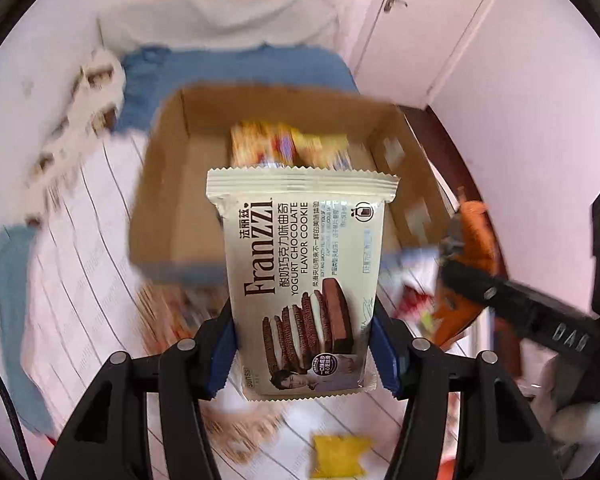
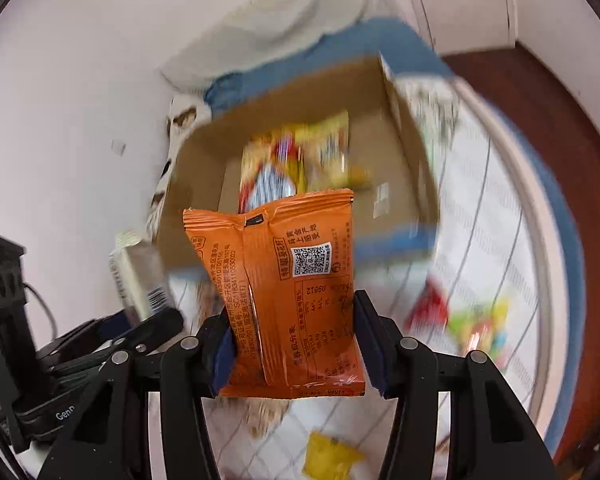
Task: Organize snacks
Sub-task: 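Carry both packets into the box and release them beside the noodles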
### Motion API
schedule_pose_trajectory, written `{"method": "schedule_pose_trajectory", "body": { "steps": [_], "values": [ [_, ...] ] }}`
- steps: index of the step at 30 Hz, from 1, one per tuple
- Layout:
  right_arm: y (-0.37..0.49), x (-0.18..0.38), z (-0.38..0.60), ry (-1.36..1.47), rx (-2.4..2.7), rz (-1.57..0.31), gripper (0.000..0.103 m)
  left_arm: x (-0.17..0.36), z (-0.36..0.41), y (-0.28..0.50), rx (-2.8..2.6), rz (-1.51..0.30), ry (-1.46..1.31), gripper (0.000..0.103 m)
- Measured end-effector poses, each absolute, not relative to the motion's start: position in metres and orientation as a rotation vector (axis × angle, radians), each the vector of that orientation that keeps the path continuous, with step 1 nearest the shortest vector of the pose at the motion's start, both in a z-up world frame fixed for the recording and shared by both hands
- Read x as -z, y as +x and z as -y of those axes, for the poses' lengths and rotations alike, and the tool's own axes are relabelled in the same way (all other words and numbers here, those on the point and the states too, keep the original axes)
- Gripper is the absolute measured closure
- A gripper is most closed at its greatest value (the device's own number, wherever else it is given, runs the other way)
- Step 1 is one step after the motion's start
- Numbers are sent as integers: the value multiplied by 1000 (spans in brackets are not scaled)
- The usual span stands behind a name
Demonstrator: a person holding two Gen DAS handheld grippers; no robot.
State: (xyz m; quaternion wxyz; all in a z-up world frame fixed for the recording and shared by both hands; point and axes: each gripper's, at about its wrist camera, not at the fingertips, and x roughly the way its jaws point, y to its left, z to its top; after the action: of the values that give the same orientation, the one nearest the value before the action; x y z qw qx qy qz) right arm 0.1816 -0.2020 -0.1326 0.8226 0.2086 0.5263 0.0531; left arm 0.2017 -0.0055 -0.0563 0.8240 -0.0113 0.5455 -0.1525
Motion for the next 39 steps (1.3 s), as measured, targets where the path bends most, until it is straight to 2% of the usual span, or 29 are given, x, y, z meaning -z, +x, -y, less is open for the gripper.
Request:
{"method": "schedule_pose_trajectory", "body": {
  "steps": [4,12,21,22,23,24,25,26,27,39],
  "values": [
    [242,130,212,421,-65,-1122,47,67,2,251,278,-1155,34,47],
    [346,169,212,337,26,-1218,47,113,-3,361,196,-1247,85,47],
    [407,204,211,287,78,-1287,46,168,-8,422,138,-1369,121,45],
    [410,208,212,286,81,-1304,41,174,-9,427,135,-1388,117,45],
    [411,213,212,288,81,-1317,27,177,-10,429,132,-1400,109,42],
    [415,218,213,293,78,-1324,19,179,-11,432,133,-1402,95,40],
    [416,219,213,288,80,-1324,9,179,-11,434,133,-1399,86,28],
    [417,221,213,279,81,-1325,9,179,-11,435,134,-1392,76,14],
    [417,222,212,270,84,-1329,9,179,-11,437,137,-1387,68,10],
    [394,220,209,312,69,-1323,9,165,-3,406,177,-1366,1,10]
  ]
}}
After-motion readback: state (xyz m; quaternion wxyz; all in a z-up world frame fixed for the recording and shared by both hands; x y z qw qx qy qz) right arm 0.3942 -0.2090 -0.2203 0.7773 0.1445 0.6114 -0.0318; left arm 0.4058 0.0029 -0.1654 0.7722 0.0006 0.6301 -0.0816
